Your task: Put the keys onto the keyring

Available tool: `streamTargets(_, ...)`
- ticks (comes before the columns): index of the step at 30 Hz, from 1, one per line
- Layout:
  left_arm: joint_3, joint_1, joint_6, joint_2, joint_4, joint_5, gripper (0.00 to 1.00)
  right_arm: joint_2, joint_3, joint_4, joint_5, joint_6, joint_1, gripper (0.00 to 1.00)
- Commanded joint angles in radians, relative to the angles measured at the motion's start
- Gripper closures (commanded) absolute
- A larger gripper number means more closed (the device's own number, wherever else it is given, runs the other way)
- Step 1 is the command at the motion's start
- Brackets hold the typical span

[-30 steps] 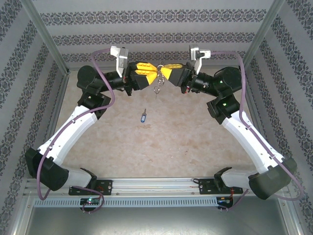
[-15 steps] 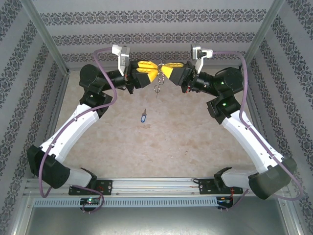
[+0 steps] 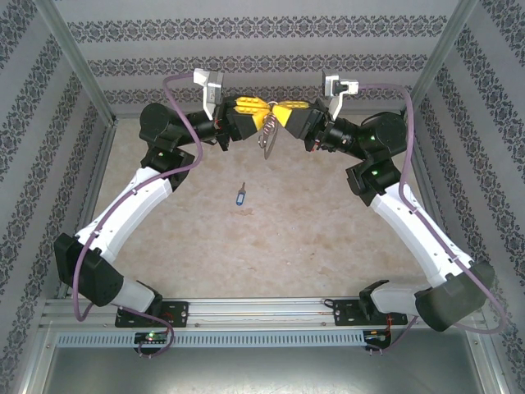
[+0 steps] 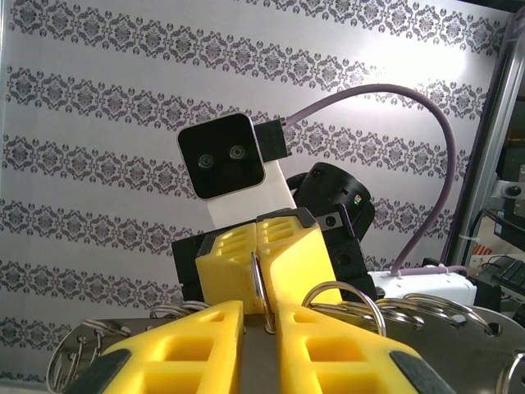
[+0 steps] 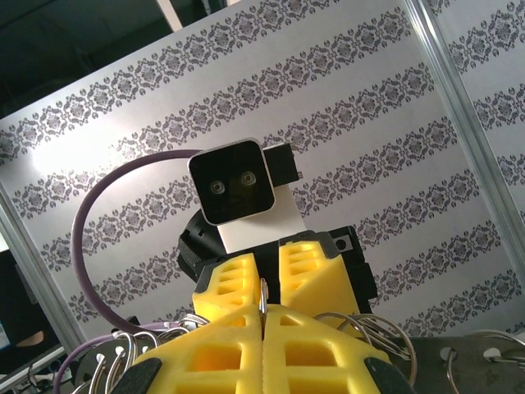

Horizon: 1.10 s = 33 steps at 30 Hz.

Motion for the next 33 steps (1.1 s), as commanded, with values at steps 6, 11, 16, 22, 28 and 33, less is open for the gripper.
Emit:
streamTargets(6,0.034,-0.016,-0.014,0.01,0.069,0.019,1.0,0.01,0.0,0.027,-0.021,-0.003,0.006,1.0)
streamTargets(11,0.045,-0.015,0.128,-0.023,-0.097,0.016,1.0,-0.02,0.004,-0.095,-0.016,-0.082,0.004,0.82)
streamTargets(16,0.105,-0.017,0.485,-0.087,-0.54,-0.024,1.0,-0.06,0.054,-0.375,-0.015,-0.254,-0.002,0.67)
streamTargets(22,0.246,-0.019,0.799,-0.089,-0.966,-0.046,1.0,-0.094,0.176,-0.805,0.028,-0.537,-0.024,0.62)
streamTargets(28,0.376,-0.069,1.02,-0.059,-1.254,-0.118,1.0,-0.076,0.324,-1.122,0.068,-0.753,-0.023,0.65)
streamTargets(33,0.474,-0.116,1.143,-0.023,-1.438,-0.194,1.0,-0.061,0.415,-1.283,0.073,-0.874,-0.016,0.66)
